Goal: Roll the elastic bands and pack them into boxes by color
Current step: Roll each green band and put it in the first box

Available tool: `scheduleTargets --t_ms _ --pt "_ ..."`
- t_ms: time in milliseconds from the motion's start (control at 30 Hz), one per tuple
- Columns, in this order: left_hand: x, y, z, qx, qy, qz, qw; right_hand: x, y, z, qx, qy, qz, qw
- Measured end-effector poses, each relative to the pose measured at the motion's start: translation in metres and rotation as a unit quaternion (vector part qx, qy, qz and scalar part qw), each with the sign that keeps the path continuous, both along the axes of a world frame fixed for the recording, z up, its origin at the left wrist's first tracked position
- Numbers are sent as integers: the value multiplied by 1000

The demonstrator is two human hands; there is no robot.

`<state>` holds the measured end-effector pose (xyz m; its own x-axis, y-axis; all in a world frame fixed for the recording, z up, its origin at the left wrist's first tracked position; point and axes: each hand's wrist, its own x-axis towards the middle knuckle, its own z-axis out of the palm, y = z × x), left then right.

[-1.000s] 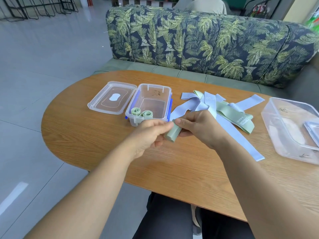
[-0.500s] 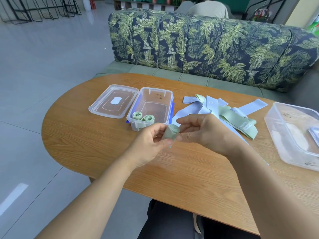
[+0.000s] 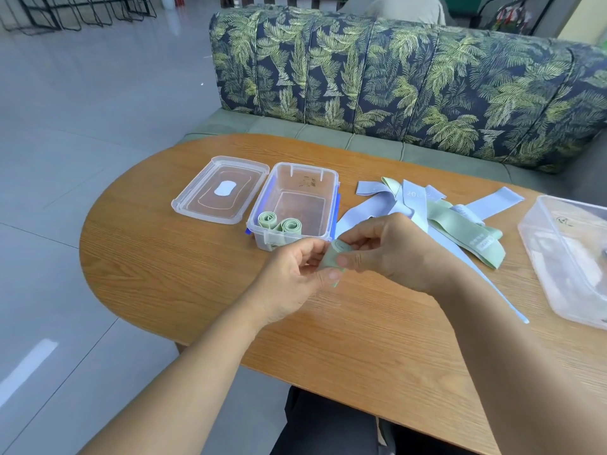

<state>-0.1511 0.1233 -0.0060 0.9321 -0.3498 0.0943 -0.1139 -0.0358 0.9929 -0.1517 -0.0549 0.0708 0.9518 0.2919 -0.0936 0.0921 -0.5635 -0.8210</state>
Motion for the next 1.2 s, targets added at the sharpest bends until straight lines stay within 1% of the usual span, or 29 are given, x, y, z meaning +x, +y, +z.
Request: scheduleTargets --t_ms 100,200,333,400,433,500,533,600,667,733,800,867,967,1067,1200 --pt "5 3 -1 -4 8 3 1000 8 2 0 -10 9 16 1000" --pt "12 8 6 -1 9 3 1000 21 5 2 -23 -8 27 999" --pt "37 29 30 35 3 -7 999 40 10 13 -19 -36 24 999" --pt "58 45 44 49 8 33 998 54 11 18 -40 -72 6 997" --pt "70 52 49 65 -3 64 996 62 12 21 -58 -95 -1 994" --pt "94 60 52 122 -28 112 986 78 13 23 -86 -126 -10 988" --pt "104 59 49 162 -32 117 979 85 15 23 -99 -133 -13 986" --pt "121 54 37 258 -33 102 960 98 19 18 -139 -147 -8 979" --pt "130 48 27 351 -24 72 933 108 25 9 -187 -144 6 972" --pt "131 42 25 415 3 46 909 112 28 0 -232 -119 17 965" --pt "131 39 25 453 13 23 891 114 30 -9 -271 -95 30 957" --pt "133 40 25 462 17 0 887 114 31 -17 -292 -89 47 951" --pt "138 43 23 467 25 -18 884 115 35 -28 -296 -106 77 946" --pt "139 44 21 465 9 -25 885 117 40 -35 -307 -107 92 941" --pt "142 48 14 443 18 -20 896 119 41 -41 -281 -97 94 950"
